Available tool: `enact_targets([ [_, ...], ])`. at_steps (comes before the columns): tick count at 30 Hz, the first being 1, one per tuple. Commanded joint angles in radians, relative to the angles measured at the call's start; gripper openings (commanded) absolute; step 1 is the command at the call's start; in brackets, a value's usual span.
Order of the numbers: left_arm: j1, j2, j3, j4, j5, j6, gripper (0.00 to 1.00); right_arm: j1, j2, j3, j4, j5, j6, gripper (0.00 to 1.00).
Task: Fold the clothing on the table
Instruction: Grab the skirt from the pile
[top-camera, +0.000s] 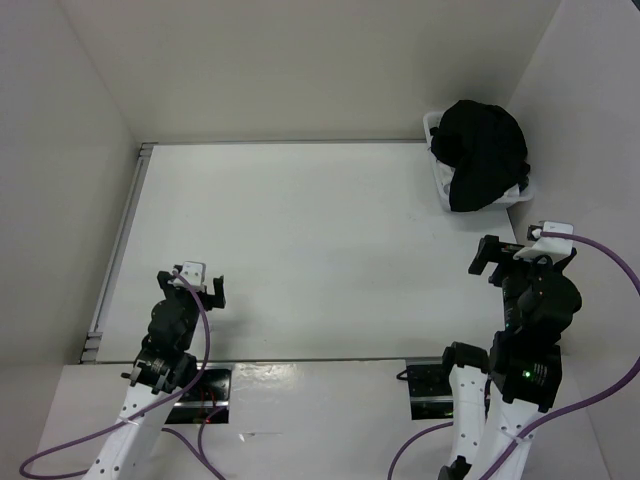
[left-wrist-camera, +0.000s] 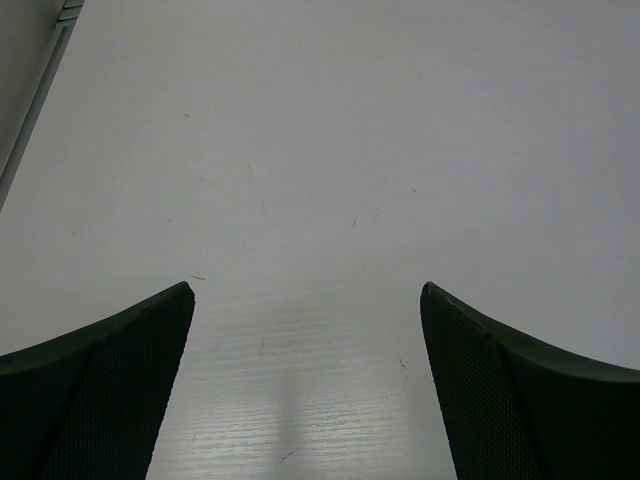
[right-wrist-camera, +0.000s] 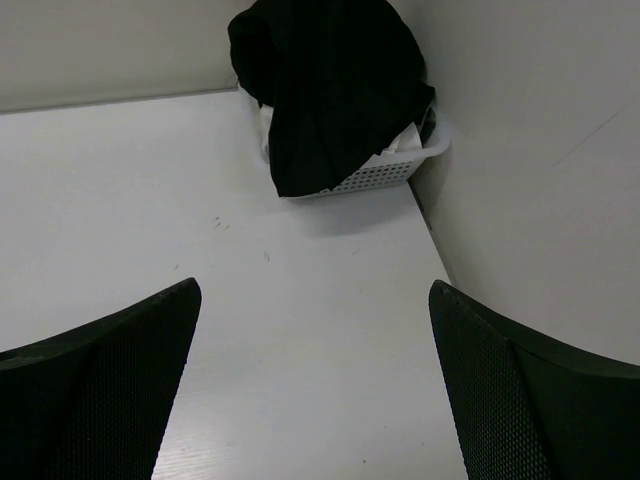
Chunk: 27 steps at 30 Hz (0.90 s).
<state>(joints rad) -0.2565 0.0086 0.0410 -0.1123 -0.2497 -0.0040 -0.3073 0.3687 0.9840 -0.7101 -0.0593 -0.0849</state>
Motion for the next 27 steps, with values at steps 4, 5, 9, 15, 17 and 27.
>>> enact_targets([
  [4,0.005,-0.128,-0.039,0.025,-0.006,-0.007,1.00,0.016,-0.005,0.001,0.049,0.018,0.011,0.99],
  [5,0.005,-0.128,-0.039,0.025,-0.006,-0.007,1.00,0.016,-0.005,0.001,0.049,0.018,0.011,0.99],
  [9,0.005,-0.128,-0.039,0.025,-0.006,-0.007,1.00,0.016,-0.005,0.001,0.049,0.009,0.011,0.99],
  [15,0.005,-0.128,-0.039,0.025,-0.006,-0.007,1.00,0.025,0.013,0.001,0.058,0.058,0.034,0.99],
  [17,0.005,-0.128,-0.039,0.025,-0.006,-0.007,1.00,0.025,0.013,0.001,0.058,0.079,0.045,0.99],
  [27,0.005,-0.128,-0.039,0.025,-0.006,-0.007,1.00,0.025,0.172,0.033,0.032,-0.115,0.005,0.99],
])
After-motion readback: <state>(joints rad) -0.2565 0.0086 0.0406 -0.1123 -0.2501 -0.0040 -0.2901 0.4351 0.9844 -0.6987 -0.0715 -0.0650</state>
